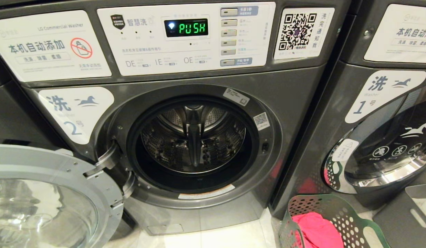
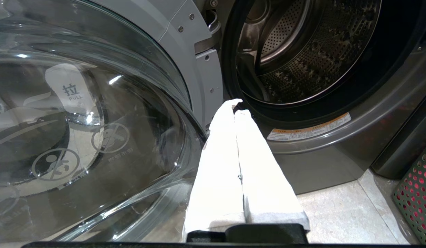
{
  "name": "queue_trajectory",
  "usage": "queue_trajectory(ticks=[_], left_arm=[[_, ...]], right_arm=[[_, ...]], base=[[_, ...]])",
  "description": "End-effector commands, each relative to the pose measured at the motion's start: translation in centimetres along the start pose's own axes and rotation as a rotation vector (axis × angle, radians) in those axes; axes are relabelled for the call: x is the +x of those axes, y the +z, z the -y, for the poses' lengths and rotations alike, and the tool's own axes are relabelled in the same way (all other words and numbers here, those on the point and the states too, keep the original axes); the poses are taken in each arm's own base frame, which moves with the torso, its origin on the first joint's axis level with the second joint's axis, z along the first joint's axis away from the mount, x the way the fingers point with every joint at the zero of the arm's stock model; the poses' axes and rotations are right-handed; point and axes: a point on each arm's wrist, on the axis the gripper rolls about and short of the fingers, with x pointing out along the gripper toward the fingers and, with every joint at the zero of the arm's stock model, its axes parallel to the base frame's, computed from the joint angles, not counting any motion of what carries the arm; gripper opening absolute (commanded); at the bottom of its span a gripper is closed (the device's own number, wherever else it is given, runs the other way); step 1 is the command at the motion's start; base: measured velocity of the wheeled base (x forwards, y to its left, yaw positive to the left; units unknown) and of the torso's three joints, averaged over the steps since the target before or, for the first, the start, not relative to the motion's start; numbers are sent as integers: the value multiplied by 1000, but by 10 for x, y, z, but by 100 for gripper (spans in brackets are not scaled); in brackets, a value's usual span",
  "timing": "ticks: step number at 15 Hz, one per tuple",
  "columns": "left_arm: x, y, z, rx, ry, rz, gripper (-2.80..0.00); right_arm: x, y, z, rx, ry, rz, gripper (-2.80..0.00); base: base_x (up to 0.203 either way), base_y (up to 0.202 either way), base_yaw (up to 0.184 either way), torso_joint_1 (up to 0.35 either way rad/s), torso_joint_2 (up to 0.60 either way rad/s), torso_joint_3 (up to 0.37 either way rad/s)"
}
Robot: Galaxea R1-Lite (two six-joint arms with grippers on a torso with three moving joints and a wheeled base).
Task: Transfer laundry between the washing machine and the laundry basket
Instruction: Close the washing machine door with the left hand
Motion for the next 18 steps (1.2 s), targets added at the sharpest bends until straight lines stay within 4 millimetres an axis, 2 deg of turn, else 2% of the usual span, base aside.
queue_trajectory(ticks=[1,9,15,18], left_arm=[[2,-11,1,-1,-3,-41,-280],[2,-11,1,-2,-3,-40,-280],[2,-11,1,-2,-3,-40,-280],[2,-11,1,-2,-3,-40,-280]], right_arm=[[0,0,0,-2,1,-1,0],[0,0,0,-3,1,-1,0],[0,0,0,-3,1,-1,0],[0,0,0,-2,1,-1,0]], base=[[0,0,0,0,0,0],[0,0,8,0,0,0],[3,-10,191,3,0,1],[1,-6,113,2,1,2]])
